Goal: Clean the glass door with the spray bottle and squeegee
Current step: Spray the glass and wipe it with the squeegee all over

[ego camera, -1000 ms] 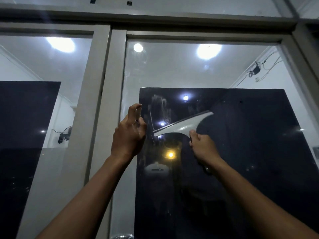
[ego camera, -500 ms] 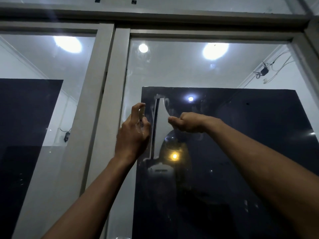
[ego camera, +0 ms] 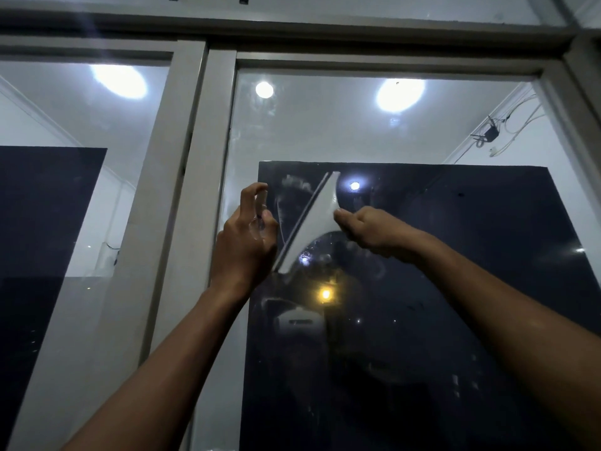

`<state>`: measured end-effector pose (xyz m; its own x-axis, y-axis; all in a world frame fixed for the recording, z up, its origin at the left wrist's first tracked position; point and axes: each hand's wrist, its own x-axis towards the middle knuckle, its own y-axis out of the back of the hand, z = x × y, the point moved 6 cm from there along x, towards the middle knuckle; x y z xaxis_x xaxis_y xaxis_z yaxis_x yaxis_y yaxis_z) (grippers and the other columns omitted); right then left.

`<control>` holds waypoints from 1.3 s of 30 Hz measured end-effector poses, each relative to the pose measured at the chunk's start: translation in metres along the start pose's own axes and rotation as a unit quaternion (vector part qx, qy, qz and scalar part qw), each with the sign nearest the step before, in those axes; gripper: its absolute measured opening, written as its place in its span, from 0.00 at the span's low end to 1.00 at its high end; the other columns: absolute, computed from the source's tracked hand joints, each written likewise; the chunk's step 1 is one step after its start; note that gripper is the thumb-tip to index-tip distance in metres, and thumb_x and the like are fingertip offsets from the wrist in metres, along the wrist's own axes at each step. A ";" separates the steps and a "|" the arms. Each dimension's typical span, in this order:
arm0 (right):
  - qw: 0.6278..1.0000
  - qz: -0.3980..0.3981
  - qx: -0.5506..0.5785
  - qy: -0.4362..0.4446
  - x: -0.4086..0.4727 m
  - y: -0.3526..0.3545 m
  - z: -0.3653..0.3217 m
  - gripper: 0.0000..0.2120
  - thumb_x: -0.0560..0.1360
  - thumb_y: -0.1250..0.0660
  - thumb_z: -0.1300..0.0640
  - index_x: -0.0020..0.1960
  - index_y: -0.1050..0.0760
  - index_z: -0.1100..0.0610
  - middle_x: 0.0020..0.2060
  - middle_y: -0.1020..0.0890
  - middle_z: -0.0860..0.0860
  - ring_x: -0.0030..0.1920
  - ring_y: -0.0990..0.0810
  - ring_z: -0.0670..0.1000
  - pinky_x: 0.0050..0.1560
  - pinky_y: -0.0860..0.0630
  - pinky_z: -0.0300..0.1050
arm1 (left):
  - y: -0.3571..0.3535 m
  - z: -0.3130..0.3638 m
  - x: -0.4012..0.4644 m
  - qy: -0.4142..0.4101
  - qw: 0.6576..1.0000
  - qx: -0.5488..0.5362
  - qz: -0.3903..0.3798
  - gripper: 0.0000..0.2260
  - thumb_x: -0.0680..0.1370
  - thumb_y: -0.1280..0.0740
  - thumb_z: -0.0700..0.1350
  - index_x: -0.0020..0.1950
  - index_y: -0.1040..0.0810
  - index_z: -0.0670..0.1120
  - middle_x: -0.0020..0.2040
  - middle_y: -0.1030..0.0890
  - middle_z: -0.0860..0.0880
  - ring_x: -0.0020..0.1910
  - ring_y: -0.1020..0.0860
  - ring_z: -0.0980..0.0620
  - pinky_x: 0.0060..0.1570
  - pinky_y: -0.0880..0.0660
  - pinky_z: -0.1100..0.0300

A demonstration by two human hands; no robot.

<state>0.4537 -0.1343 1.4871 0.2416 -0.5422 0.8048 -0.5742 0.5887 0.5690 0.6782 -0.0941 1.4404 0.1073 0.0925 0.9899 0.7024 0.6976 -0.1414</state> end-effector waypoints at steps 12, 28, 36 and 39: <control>0.990 -0.096 -0.028 -0.098 0.021 -0.036 -0.010 0.27 0.81 0.50 0.33 0.42 0.28 0.54 0.32 0.28 0.52 0.24 0.35 0.48 0.27 0.38 0.38 | 0.010 -0.011 -0.004 -0.006 1.000 0.018 0.001 0.17 0.85 0.42 0.45 0.74 0.36 0.50 0.44 0.24 0.50 0.35 0.26 0.60 0.33 0.30 0.66; 0.978 0.004 -0.208 0.019 0.026 -0.025 -0.054 0.33 0.80 0.56 0.30 0.59 0.18 0.47 0.64 0.20 0.54 0.60 0.22 0.57 0.56 0.28 0.56 | 0.004 -0.005 -0.005 -0.008 1.000 0.003 0.003 0.18 0.84 0.41 0.45 0.74 0.36 0.50 0.45 0.24 0.51 0.35 0.26 0.60 0.34 0.32 0.67; 0.990 -0.049 -0.020 -0.129 0.008 -0.036 -0.004 0.29 0.82 0.52 0.33 0.39 0.29 0.55 0.31 0.27 0.51 0.26 0.30 0.48 0.28 0.36 0.41 | 0.004 -0.016 -0.018 0.006 1.000 -0.007 -0.017 0.17 0.85 0.43 0.45 0.74 0.36 0.51 0.43 0.21 0.47 0.37 0.22 0.52 0.36 0.29 0.65; 0.986 -0.062 -0.004 -0.152 -0.023 -0.042 0.019 0.30 0.82 0.54 0.33 0.38 0.29 0.55 0.32 0.27 0.53 0.25 0.32 0.48 0.25 0.37 0.37 | 0.008 -0.016 -0.023 0.008 1.000 -0.009 -0.014 0.17 0.85 0.42 0.45 0.74 0.36 0.51 0.43 0.22 0.47 0.36 0.22 0.53 0.35 0.28 0.63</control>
<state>0.4571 -0.1577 1.4413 0.0622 -0.7641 0.6421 -0.5488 0.5112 0.6615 0.6927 -0.1025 1.4165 0.0979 0.0609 0.9933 0.7174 0.6875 -0.1129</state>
